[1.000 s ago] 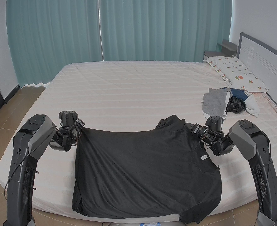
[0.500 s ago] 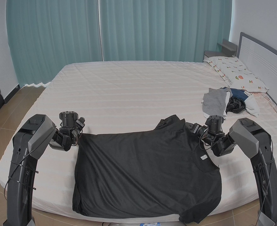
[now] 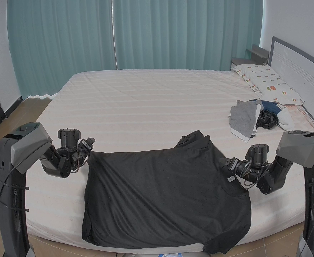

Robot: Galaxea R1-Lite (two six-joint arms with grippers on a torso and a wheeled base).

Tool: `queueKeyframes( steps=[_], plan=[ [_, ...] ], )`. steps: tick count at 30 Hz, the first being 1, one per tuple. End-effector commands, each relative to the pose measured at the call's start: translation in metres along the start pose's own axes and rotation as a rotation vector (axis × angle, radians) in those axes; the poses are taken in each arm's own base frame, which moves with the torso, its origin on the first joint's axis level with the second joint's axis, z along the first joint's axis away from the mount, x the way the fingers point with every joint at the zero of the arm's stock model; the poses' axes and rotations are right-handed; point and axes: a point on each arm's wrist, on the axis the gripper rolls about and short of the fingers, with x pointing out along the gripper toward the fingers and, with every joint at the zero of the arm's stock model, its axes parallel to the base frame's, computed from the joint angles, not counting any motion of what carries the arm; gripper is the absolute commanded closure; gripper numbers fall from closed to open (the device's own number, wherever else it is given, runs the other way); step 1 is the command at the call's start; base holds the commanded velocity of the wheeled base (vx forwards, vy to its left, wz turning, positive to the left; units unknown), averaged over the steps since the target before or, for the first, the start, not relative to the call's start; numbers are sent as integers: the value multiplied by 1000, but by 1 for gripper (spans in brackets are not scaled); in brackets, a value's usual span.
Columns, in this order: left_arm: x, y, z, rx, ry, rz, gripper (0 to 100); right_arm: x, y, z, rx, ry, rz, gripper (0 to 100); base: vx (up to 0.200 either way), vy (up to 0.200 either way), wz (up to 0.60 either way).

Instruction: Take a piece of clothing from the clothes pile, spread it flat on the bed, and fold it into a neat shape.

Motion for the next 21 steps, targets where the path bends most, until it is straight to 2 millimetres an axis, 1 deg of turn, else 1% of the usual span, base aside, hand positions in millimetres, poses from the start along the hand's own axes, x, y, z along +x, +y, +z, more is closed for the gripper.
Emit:
queueKeyframes(
  steps=[1, 4, 6, 7, 8, 10, 12, 13, 14, 17, 21],
  plan=[
    [-72, -23, -5, 24, 91, -96, 0, -97, 22, 1, 74, -22, 63, 0, -200, 0, 0],
    [-94, -10, -14, 29, 138, -55, 0, -114, 24, -8, 99, 3, 66, 0, -200, 0, 0],
    [-109, 0, -19, 23, 171, -22, 0, -121, 23, -16, 129, 32, 56, 0, -200, 0, 0],
    [-114, 3, -21, 22, 183, -9, 0, -123, 23, -19, 137, 41, 52, 0, -200, 0, 0],
    [-114, 3, -21, 22, 183, -9, 0, -123, 23, -19, 137, 41, 52, 0, -200, 0, 0],
    [-126, 14, -28, 20, 216, 29, 0, -124, 20, -25, 168, 60, 39, 0, -200, 0, 0],
    [-130, 19, -33, 23, 236, 49, 0, -125, 17, -29, 192, 75, 27, 0, -200, 0, 0],
    [-133, 27, -39, 25, 258, 77, 0, -124, 14, -32, 214, 81, 19, 0, -200, 0, 0],
    [-134, 30, -41, 25, 269, 82, 0, -123, 13, -34, 222, 81, 19, 0, -200, 0, 0],
    [-135, 37, -48, 22, 304, 56, 0, -123, 7, -40, 233, 82, 10, 0, 0, 0, 0],
    [-136, 45, -53, 22, 290, 29, 0, -122, 1, -47, 232, 66, 24, 0, 0, 0, 0]
  ],
)
